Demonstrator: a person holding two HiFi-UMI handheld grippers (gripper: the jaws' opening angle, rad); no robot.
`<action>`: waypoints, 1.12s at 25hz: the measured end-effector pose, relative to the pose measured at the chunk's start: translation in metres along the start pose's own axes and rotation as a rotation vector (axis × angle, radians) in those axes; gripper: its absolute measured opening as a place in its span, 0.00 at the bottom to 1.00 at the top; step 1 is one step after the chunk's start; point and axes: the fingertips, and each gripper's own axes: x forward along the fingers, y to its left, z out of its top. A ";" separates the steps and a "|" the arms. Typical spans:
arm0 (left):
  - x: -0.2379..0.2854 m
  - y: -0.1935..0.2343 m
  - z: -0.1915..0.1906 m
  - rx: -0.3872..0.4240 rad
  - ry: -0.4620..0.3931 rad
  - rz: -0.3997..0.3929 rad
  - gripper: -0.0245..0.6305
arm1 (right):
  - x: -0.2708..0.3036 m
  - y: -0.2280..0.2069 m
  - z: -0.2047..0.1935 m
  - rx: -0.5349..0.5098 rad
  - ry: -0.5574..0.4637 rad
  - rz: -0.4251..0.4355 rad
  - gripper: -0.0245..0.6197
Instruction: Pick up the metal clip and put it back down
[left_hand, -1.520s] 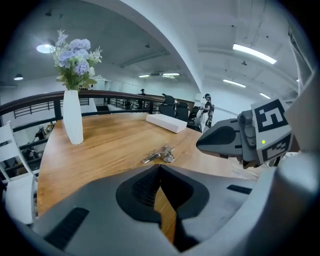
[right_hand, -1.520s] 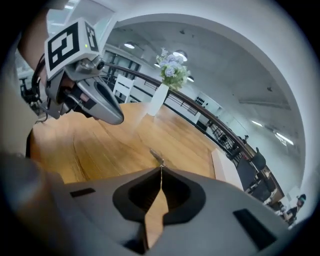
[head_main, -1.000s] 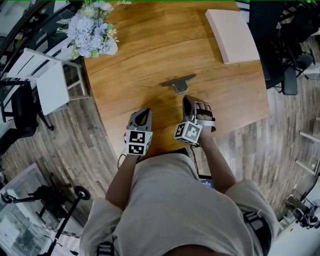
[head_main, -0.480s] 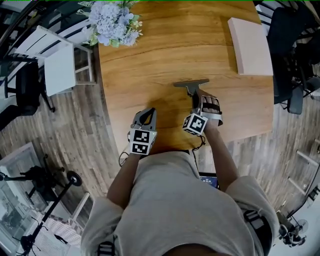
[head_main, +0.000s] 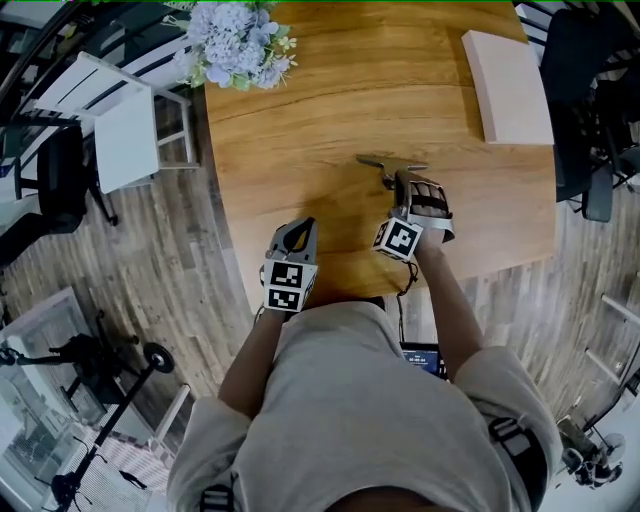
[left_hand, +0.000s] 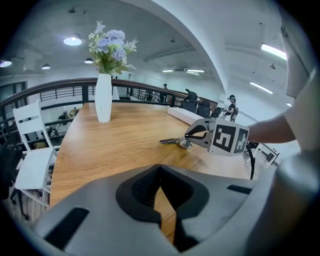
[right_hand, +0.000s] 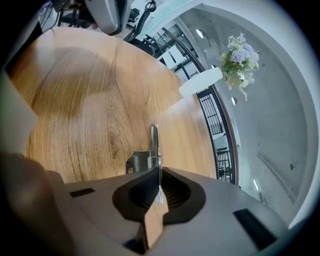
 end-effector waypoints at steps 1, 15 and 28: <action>-0.002 0.000 0.000 0.000 0.001 -0.004 0.07 | -0.001 0.000 0.002 0.010 0.003 0.007 0.09; -0.028 0.014 0.024 0.018 -0.087 -0.061 0.07 | -0.072 -0.041 0.045 0.588 -0.120 -0.023 0.09; -0.066 0.023 0.076 0.042 -0.234 -0.084 0.07 | -0.136 -0.065 0.081 1.142 -0.329 -0.019 0.08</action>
